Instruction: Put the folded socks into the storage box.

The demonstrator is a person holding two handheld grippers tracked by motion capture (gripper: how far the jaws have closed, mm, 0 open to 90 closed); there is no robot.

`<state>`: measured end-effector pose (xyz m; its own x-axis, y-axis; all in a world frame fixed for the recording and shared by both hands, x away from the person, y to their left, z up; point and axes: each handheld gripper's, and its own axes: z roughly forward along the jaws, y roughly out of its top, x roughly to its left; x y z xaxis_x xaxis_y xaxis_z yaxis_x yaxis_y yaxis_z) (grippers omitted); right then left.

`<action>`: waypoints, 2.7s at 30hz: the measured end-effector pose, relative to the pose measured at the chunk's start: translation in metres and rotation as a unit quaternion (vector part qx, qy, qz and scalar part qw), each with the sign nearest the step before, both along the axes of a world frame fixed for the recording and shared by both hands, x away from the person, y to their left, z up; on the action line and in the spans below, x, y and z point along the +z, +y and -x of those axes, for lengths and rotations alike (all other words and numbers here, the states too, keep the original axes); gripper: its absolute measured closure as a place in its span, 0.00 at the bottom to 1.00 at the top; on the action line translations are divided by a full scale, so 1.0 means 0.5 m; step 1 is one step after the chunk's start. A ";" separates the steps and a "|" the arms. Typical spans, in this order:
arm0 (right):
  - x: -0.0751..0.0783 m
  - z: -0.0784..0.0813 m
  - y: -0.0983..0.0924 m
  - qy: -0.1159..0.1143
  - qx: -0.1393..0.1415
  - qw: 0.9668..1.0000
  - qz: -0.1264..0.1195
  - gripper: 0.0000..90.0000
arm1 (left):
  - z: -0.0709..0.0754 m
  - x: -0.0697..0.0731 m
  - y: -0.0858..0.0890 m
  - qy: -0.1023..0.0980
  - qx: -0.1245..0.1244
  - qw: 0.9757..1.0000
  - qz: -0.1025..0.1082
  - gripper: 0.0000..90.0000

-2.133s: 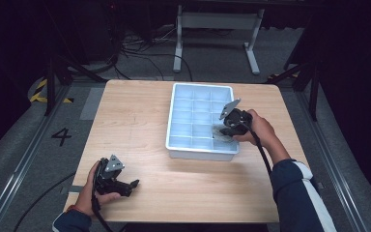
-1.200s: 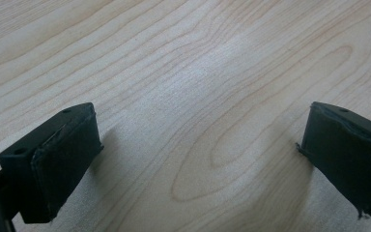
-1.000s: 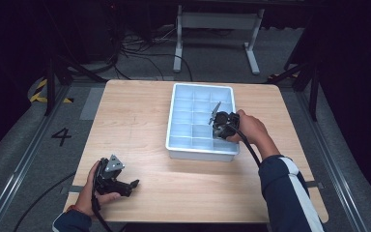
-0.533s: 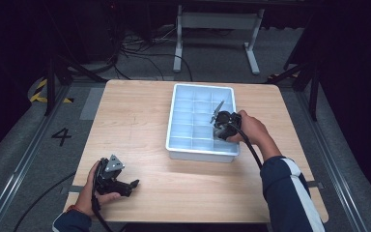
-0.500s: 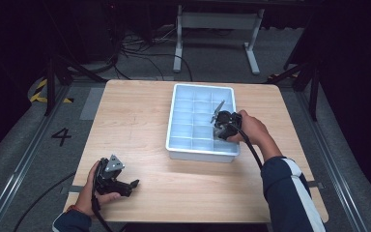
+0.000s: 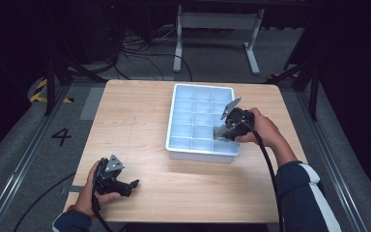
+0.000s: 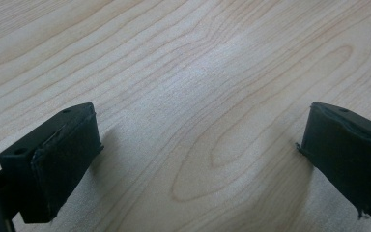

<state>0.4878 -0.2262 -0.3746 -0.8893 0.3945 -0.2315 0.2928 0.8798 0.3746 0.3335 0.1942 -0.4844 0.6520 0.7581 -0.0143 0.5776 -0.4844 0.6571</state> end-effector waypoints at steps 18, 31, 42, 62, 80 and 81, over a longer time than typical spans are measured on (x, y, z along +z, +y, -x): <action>-0.057 -0.013 0.033 0.014 0.003 0.998 0.068 0.85 | 0.000 0.000 0.000 0.000 0.000 1.000 0.000 0.01; -0.077 -0.019 0.038 0.025 -0.006 0.997 0.075 0.85 | 0.000 -0.001 0.000 -0.001 0.000 1.000 0.002 0.01; -0.075 -0.014 0.026 0.015 -0.012 0.999 0.048 0.82 | 0.000 -0.001 0.000 -0.002 0.001 1.000 0.003 0.01; -0.034 0.004 0.003 0.001 -0.008 1.000 0.001 0.71 | 0.000 -0.001 0.000 -0.002 0.002 1.000 0.002 0.01; 0.009 0.042 -0.024 -0.019 -0.008 0.998 -0.058 0.60 | 0.001 -0.001 0.000 -0.003 0.002 1.000 0.002 0.01; 0.010 0.045 -0.026 -0.021 -0.011 0.998 -0.060 0.59 | 0.001 -0.001 0.000 -0.002 0.002 1.000 0.003 0.01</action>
<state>0.4655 -0.2393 -0.3695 -0.8707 0.4403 -0.2192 0.2923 0.8217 0.4893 0.3331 0.1944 -0.4847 0.6495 0.7602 -0.0155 0.5763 -0.4789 0.6623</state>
